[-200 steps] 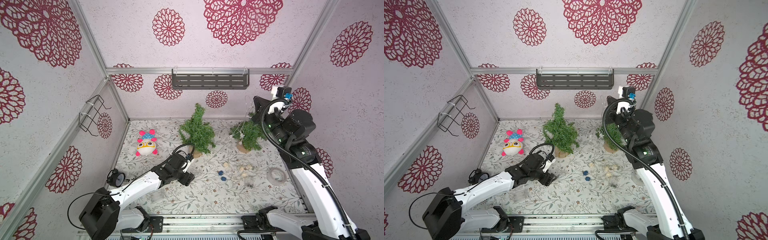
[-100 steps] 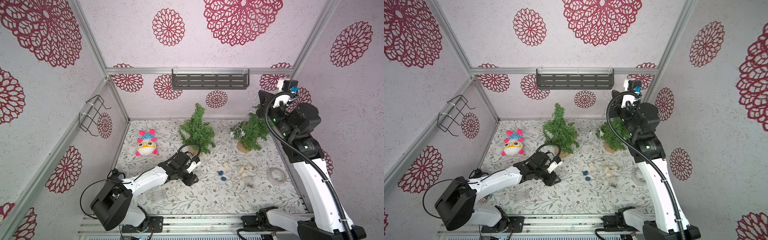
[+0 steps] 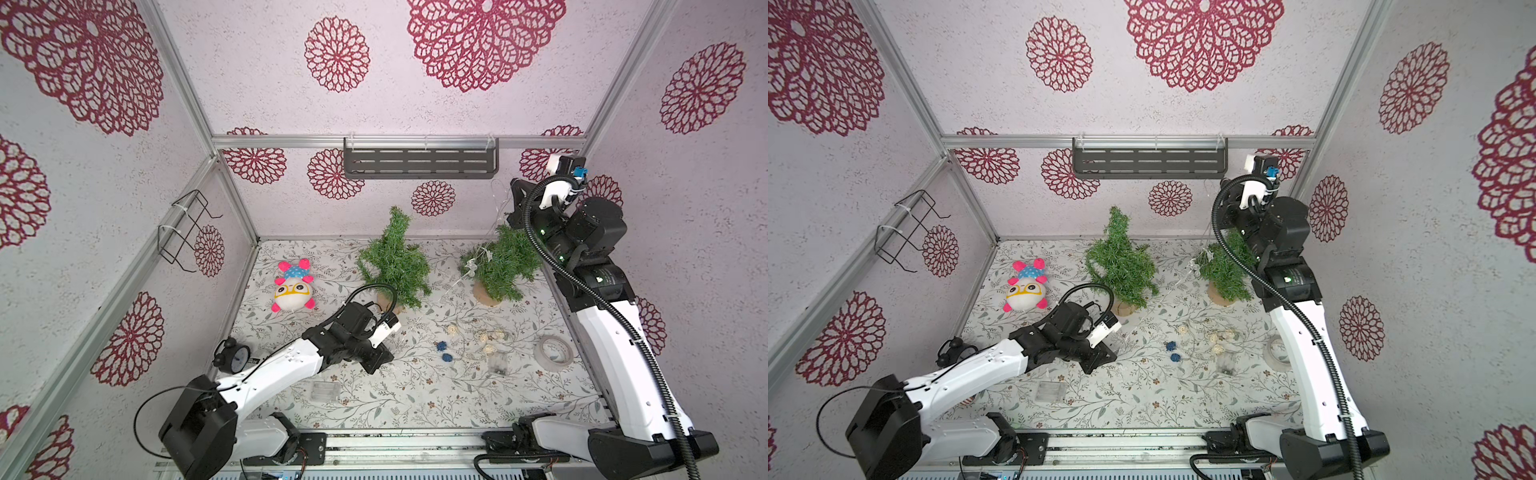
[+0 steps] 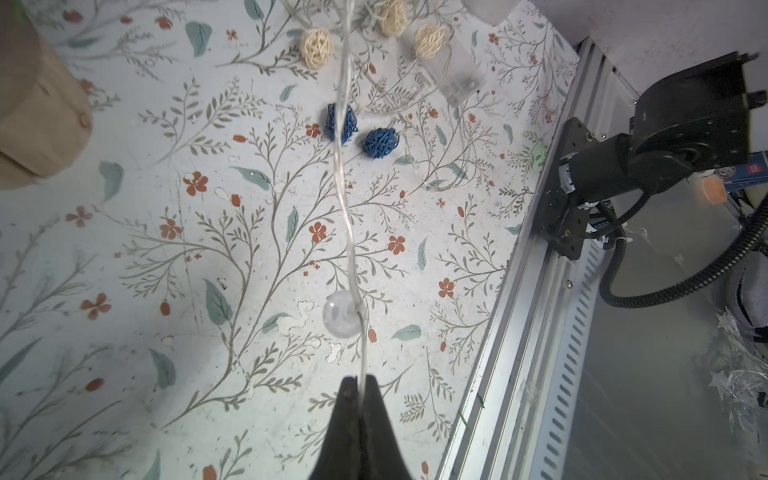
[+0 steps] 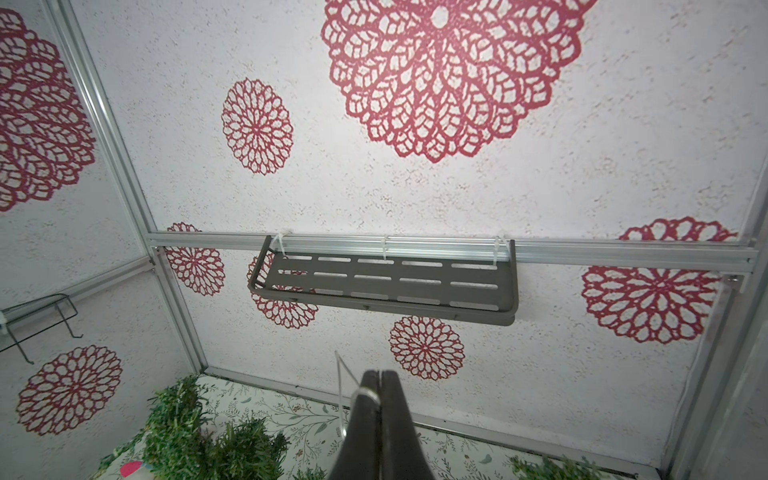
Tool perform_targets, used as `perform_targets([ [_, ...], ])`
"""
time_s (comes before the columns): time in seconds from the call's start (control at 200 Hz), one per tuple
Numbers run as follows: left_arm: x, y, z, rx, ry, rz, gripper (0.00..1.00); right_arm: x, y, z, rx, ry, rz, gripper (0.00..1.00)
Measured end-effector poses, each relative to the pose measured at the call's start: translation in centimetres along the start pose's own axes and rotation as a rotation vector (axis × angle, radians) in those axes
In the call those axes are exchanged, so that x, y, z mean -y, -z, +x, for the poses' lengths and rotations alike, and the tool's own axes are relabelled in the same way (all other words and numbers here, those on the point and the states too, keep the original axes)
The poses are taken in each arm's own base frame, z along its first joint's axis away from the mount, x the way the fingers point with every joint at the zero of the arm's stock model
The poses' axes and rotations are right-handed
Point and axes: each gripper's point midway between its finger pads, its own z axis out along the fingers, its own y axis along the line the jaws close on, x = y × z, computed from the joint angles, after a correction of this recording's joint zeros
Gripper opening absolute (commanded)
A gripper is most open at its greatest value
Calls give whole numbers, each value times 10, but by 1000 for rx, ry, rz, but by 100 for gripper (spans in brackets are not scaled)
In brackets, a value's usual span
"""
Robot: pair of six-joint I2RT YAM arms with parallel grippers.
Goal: Wrap string light around the christmas tree
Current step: Pick up the light string from the center of the board.
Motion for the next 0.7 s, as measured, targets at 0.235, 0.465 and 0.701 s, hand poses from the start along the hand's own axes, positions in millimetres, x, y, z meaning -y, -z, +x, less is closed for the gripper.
perform_targets([
  [0.235,-2,45,-16,120,-24,-51,0,-17,-15,-6,5,-24,-99,0],
  [0.465,-2,99,-48,303,-75,-105,0,-29,-33,-37,61,-25,-161,0],
  [0.701,-2,167,-95,487,-152,-185,0,-38,-47,-73,140,-23,-205,0],
])
